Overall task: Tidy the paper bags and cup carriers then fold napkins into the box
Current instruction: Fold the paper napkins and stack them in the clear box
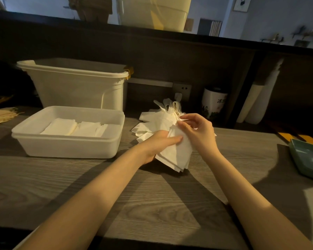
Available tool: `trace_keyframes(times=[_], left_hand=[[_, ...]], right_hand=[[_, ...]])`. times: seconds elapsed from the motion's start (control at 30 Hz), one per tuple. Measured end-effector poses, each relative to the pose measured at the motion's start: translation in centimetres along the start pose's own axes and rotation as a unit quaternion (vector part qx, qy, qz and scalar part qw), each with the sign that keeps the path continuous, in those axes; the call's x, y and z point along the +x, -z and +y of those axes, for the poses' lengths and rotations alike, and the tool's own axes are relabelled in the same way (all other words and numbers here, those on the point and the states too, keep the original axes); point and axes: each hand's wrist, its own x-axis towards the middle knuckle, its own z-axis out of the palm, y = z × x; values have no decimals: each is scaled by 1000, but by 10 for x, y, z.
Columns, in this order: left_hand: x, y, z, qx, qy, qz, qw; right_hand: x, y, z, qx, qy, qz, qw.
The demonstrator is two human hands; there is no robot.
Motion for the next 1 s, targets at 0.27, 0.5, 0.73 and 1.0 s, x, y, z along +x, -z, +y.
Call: trace_keyframes(times=[0.27,0.5,0.73,1.0], left_hand=[[4,-1,-1,-234,31,147,961],[9,-1,-5,-225,51,183,956],[13,14,-5,-246,31,210,946],[15,28,-7,-215,23,244,945]], right_hand=[[-6,-19,-1,143,-196,-92,966],[-15,-25,-8,65,-132,-174,974],[1,-2,20,-100,-81,-55,990],[2,14,47,-296,-57,-119,946]])
